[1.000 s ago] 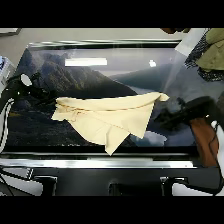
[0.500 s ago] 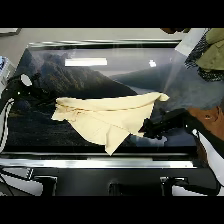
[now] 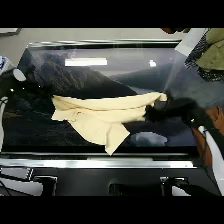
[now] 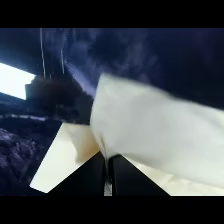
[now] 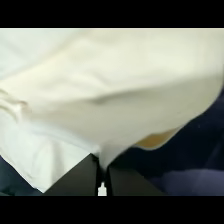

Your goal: Fold the clothes and pants, and hang the long-sleeved shirts on hangers.

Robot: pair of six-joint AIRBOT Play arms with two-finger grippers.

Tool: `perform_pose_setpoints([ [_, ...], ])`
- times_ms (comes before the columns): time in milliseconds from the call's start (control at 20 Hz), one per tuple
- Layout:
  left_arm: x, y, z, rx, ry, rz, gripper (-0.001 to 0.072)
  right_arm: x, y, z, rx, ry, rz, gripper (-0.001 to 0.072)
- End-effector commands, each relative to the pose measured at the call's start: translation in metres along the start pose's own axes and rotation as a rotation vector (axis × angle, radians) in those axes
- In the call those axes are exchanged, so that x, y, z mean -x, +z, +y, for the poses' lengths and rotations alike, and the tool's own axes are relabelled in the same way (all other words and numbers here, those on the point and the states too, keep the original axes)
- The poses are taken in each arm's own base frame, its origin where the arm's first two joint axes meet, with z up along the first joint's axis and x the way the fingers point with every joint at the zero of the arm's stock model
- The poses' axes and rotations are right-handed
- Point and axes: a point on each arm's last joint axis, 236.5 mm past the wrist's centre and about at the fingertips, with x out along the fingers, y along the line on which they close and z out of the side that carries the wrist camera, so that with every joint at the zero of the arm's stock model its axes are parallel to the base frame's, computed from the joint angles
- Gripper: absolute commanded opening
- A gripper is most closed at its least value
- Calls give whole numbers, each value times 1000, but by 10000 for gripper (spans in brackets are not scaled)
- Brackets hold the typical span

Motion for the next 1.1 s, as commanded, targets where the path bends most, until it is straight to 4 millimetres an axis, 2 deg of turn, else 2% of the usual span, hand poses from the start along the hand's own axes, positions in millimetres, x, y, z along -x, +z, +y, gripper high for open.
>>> perform_pose_setpoints([
  [0,100,45,-13,-53,6,-235,17,110,65,93,216,69,-321,29],
  [100,192,61,-21,-83,7,-424,17,201,81,143,335,68,-540,29],
  [150,241,60,-24,-93,6,-516,17,247,79,164,382,64,-644,30],
  [250,325,41,-31,-104,-16,-665,17,323,61,191,444,61,-809,30],
  [300,358,26,-33,-107,-29,-718,17,358,45,201,475,65,-882,30],
  [400,407,-12,-30,-61,-58,-784,17,405,9,215,510,97,-979,30],
  [550,452,-63,-10,2,-33,-841,17,450,-38,224,505,172,-1074,30],
  [650,471,-83,4,43,-5,-879,17,466,-56,224,482,206,-1110,30],
  [700,477,-87,7,46,2,-896,17,467,-57,223,463,211,-1110,30],
  [800,474,-85,8,47,7,-887,17,454,-47,215,421,187,-1069,30],
  [900,447,-73,8,48,24,-819,17,424,-22,206,356,153,-981,30],
  [950,424,-64,8,47,38,-761,17,403,-3,199,323,125,-926,30],
  [1050,364,-41,9,-4,80,-620,17,352,40,182,267,57,-813,30],
])
